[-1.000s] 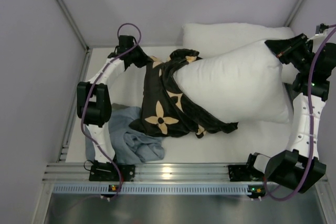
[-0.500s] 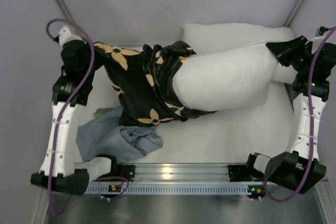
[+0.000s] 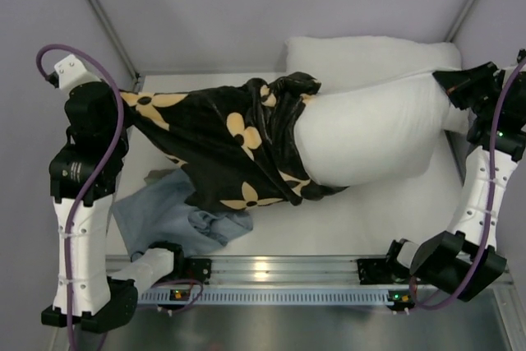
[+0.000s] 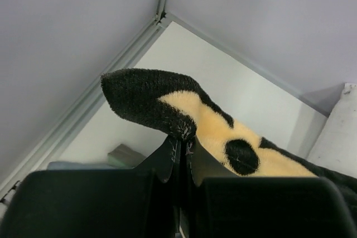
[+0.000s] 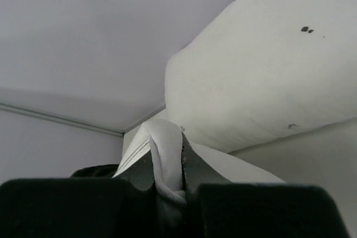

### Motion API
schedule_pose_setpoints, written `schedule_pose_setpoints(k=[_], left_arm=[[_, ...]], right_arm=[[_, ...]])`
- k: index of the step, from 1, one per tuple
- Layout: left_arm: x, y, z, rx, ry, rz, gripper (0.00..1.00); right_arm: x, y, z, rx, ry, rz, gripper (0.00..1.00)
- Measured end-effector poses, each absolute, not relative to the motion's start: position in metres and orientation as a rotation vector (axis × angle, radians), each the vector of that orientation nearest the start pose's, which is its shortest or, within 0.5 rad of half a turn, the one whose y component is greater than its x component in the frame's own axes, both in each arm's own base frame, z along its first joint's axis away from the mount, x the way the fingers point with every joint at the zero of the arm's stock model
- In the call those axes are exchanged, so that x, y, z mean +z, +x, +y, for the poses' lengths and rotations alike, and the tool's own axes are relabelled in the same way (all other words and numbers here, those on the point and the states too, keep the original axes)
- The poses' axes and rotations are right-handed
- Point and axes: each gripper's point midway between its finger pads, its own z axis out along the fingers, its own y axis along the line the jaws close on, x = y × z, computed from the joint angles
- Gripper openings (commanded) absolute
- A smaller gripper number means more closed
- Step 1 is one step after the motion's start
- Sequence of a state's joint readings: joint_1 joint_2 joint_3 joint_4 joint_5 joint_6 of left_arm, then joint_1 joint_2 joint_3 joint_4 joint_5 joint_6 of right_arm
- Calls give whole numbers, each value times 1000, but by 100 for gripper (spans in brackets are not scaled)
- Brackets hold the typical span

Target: Remove the pillowcase from the pillow

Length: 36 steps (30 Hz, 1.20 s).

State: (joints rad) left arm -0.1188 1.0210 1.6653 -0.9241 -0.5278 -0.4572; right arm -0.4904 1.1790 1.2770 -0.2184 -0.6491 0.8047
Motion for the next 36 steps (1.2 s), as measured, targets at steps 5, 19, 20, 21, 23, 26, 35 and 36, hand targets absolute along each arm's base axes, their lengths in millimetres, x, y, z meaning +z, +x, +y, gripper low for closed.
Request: schedule_pose_setpoints(k=[5, 19, 20, 21, 23, 26, 35, 36], left_arm=[[465, 242, 52, 122, -647, 1632, 0], [552, 180, 64, 101, -622, 1406, 0], [558, 175, 64, 91, -614, 1395, 0], [563, 170, 65, 83, -611, 1382, 0], [571, 161, 68, 70, -606, 1358, 0], [577, 147, 76, 75, -604, 1335, 0], [586, 113, 103, 99, -585, 1294, 0], [587, 109, 107, 101, -588, 1288, 0]], right_arm=[[373, 371, -77, 747, 702, 1627, 0], [364, 367, -105, 719, 791, 1616, 0], [363, 367, -108, 718, 798, 1616, 0], [363, 367, -110, 717, 805, 1616, 0], [363, 367, -112, 724, 813, 1616, 0], [364, 367, -111, 733, 811, 1618, 0], [370, 365, -102, 784, 777, 1626, 0], [370, 365, -102, 787, 775, 1627, 0]])
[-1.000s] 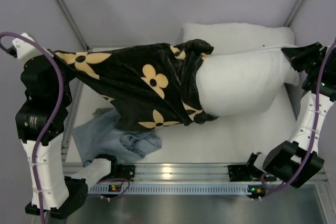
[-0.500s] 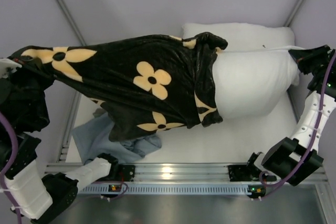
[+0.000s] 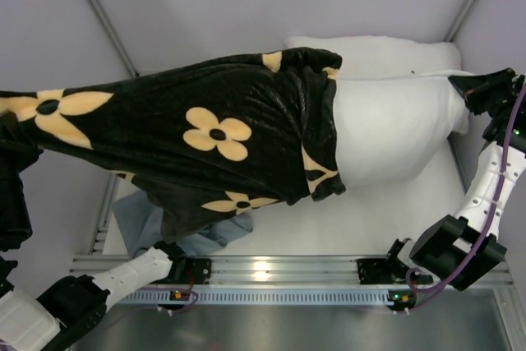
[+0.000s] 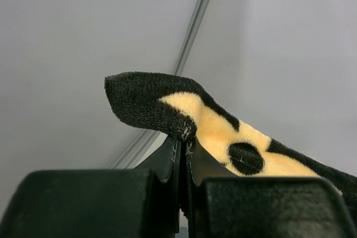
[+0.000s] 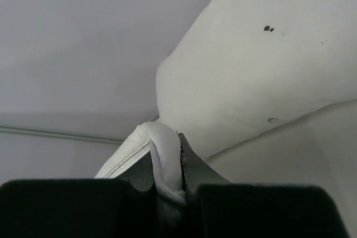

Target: Remove the pillowcase from the pillow

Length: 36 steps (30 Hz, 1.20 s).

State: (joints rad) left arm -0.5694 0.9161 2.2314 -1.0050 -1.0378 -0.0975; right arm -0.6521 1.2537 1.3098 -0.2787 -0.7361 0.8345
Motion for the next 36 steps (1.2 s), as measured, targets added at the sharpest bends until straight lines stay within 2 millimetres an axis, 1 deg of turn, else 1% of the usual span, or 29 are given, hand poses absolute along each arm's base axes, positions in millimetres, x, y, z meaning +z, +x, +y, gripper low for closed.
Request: schedule_pose_setpoints(k=[10, 17, 23, 25, 27, 32, 36], left_arm=[[596, 73, 149, 162, -635, 1206, 0], [594, 49, 176, 203, -705, 1163, 0], [589, 15, 209, 243, -806, 1124, 0], [581, 1, 221, 263, -853, 1123, 0], [575, -4, 226, 290, -877, 1139, 0], [569, -7, 230, 309, -913, 1165, 0], [566, -6, 229, 326, -934, 1184, 0]], right_arm=[[372, 364, -93, 844, 744, 1645, 0], [374, 363, -89, 876, 729, 1652, 0], [374, 362, -92, 876, 734, 1650, 0], [374, 361, -95, 872, 741, 1647, 0], [373, 361, -100, 860, 754, 1641, 0], [365, 365, -118, 815, 813, 1625, 0], [356, 368, -144, 727, 893, 1598, 0]])
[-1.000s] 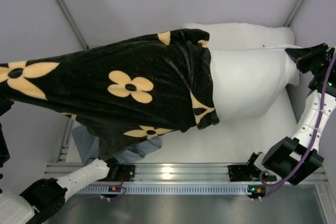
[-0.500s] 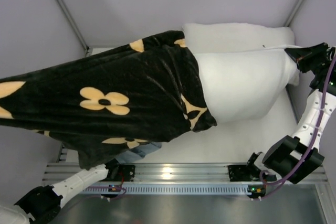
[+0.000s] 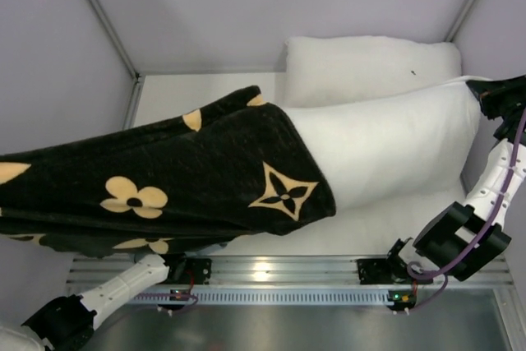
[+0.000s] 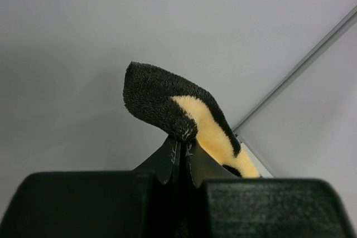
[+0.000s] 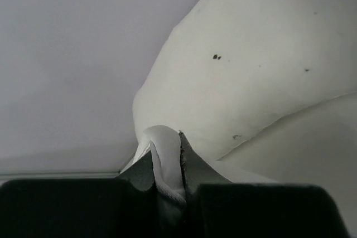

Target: Remove the pillowcase from the pillow

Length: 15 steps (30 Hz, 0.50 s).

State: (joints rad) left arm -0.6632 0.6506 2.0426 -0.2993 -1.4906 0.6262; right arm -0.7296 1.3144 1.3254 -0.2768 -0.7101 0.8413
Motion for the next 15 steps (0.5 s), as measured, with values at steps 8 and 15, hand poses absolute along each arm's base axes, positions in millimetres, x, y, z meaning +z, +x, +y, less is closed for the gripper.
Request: schedule_pose_setpoints(k=[8, 15], left_arm=[[556, 23, 206, 324, -984, 1199, 0], [529, 191, 45, 376, -607, 1430, 0]], right_arm=[[340, 374, -174, 587, 999, 1565, 0], [337, 393, -148, 534, 926, 1611, 0]])
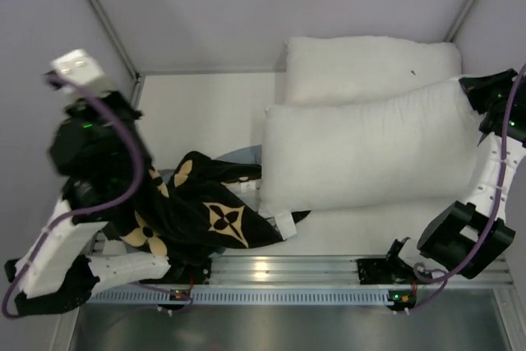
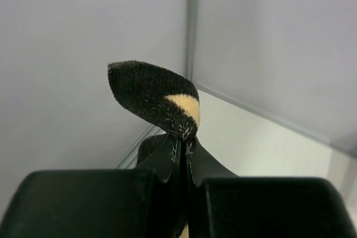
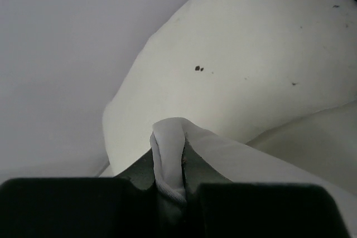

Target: Remove the pillowcase from the pillow

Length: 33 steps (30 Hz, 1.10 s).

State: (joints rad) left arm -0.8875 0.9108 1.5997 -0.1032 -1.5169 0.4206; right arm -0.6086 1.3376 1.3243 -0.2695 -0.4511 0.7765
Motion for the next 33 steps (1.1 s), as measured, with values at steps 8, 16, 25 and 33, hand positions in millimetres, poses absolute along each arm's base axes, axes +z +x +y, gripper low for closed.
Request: schedule_pose_setpoints(k=[8, 16, 25, 33], left_arm=[[443, 327, -174, 379, -28, 1614, 0], [373, 388, -182, 134, 12, 1840, 0], [272, 419, -142, -159, -86, 2169, 0], [182, 329, -195, -568, 5, 2480, 0]], right_arm=[[334, 409, -101, 533, 810, 1682, 0], [330, 395, -111, 435, 845, 1678, 0], [316, 386, -119, 399, 891, 1696, 0], [315, 383, -124, 394, 906, 1694, 0]])
